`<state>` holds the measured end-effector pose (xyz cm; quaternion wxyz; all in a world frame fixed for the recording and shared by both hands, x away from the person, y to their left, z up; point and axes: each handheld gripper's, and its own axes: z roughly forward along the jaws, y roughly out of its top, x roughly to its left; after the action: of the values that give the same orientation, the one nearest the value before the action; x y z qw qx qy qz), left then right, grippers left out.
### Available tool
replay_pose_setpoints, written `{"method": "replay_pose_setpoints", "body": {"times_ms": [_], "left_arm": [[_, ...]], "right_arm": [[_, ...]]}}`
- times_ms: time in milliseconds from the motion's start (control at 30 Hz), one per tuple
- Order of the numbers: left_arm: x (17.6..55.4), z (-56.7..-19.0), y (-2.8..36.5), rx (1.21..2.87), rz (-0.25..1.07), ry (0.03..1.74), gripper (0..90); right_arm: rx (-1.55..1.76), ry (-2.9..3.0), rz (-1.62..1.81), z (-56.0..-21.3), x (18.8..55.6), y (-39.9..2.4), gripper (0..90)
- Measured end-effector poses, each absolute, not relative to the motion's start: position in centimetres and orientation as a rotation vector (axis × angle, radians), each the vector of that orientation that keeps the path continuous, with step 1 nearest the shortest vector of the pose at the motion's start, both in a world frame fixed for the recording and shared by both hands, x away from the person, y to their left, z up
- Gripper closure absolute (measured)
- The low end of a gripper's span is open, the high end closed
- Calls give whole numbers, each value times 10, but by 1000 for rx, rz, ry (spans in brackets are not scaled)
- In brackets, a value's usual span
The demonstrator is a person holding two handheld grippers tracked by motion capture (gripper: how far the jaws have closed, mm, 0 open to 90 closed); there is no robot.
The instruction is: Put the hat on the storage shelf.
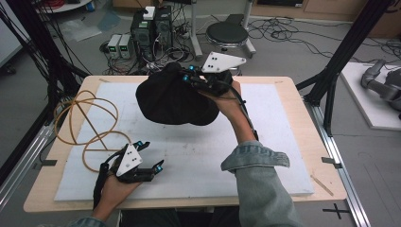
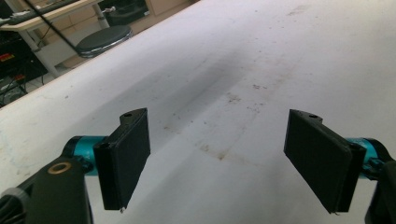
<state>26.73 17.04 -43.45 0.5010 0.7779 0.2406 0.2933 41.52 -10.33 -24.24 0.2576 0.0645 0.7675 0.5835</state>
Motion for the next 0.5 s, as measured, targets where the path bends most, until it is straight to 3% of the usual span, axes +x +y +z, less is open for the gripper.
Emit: {"method": "replay_pose_setpoints", "body": {"times_ms": [500], "left_arm": [[267,-437,156,1913,684,528,229]], "right_arm": [[98,2050,1616,-213,415,-74,856]]}}
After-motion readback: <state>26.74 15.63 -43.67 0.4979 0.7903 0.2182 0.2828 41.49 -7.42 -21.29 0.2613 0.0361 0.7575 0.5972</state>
